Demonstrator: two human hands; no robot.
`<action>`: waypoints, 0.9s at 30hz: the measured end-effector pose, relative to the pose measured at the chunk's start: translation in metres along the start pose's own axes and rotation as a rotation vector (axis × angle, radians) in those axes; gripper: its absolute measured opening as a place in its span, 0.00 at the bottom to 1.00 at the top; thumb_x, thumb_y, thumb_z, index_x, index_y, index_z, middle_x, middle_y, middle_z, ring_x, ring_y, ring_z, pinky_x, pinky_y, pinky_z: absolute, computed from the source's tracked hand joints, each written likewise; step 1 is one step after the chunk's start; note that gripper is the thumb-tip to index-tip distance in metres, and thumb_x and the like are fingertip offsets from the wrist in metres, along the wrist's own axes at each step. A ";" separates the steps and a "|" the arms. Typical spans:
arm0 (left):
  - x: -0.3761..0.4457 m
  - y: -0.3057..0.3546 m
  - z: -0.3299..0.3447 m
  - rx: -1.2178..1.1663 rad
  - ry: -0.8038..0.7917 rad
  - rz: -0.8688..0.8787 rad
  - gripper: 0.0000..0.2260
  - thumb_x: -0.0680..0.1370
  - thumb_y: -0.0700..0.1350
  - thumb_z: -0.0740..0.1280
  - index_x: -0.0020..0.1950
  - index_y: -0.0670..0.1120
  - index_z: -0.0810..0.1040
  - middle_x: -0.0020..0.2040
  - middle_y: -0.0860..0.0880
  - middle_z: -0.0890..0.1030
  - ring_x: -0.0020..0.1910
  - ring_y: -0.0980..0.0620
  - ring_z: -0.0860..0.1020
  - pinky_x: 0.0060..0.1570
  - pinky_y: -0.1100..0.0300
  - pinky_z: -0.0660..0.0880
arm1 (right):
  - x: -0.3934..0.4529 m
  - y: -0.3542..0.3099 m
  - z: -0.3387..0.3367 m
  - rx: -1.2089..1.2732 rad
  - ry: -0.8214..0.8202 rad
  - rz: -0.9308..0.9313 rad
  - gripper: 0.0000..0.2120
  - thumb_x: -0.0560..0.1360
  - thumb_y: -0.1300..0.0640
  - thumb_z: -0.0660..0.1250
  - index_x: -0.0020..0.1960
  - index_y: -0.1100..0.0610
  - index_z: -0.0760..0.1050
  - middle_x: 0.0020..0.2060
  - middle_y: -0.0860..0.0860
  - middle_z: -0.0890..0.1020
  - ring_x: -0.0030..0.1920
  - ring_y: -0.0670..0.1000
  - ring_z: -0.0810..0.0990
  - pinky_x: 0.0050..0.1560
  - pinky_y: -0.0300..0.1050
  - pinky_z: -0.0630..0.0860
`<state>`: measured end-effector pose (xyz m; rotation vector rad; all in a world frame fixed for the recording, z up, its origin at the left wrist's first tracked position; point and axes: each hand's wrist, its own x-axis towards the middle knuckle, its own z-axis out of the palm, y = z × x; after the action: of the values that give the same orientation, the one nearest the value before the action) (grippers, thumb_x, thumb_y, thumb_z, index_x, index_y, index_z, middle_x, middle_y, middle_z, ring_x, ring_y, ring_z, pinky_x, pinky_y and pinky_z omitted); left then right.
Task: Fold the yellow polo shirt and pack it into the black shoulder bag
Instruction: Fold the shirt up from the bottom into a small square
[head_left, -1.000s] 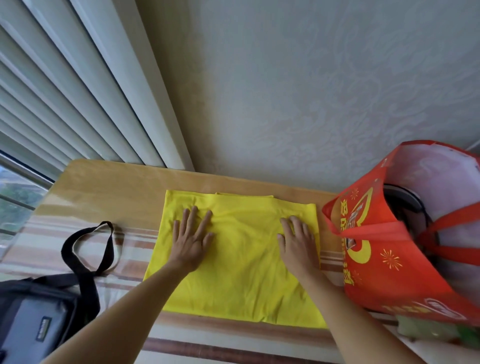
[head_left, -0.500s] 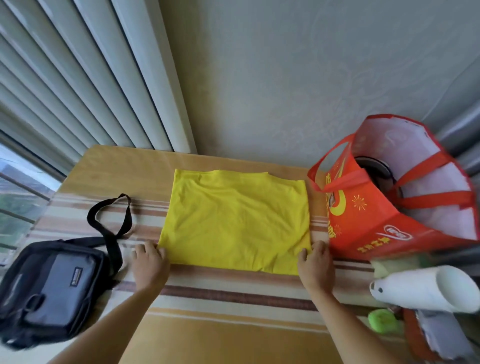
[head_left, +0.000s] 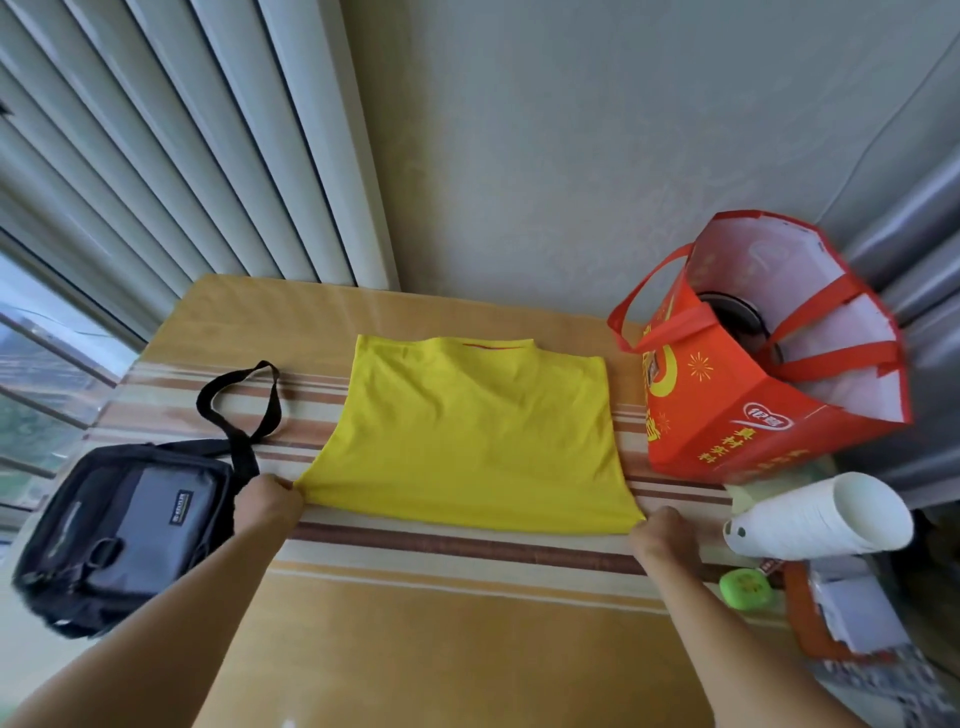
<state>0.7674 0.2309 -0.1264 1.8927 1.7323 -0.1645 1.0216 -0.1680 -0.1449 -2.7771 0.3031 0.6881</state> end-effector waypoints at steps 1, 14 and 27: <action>0.003 -0.003 -0.002 0.017 -0.022 -0.019 0.04 0.76 0.40 0.68 0.45 0.43 0.83 0.42 0.40 0.81 0.42 0.40 0.79 0.41 0.55 0.73 | 0.001 0.001 -0.002 0.000 -0.024 0.003 0.08 0.76 0.61 0.64 0.54 0.61 0.78 0.52 0.60 0.82 0.52 0.64 0.81 0.44 0.51 0.77; -0.003 -0.006 -0.004 -0.195 -0.152 0.001 0.16 0.77 0.51 0.65 0.36 0.41 0.76 0.34 0.42 0.78 0.34 0.43 0.75 0.34 0.56 0.68 | -0.007 -0.003 0.005 0.357 -0.051 -0.137 0.17 0.78 0.47 0.52 0.45 0.56 0.75 0.39 0.57 0.82 0.40 0.60 0.81 0.45 0.55 0.80; -0.020 -0.013 -0.007 -0.018 -0.136 0.036 0.09 0.75 0.43 0.66 0.35 0.43 0.73 0.31 0.44 0.75 0.31 0.47 0.72 0.34 0.57 0.68 | -0.024 0.022 -0.009 0.189 -0.080 -0.187 0.15 0.76 0.53 0.64 0.34 0.60 0.72 0.29 0.55 0.77 0.32 0.54 0.75 0.31 0.45 0.66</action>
<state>0.7504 0.2169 -0.1162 1.8542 1.6030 -0.2567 0.9992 -0.1878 -0.1300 -2.5509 0.0855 0.6844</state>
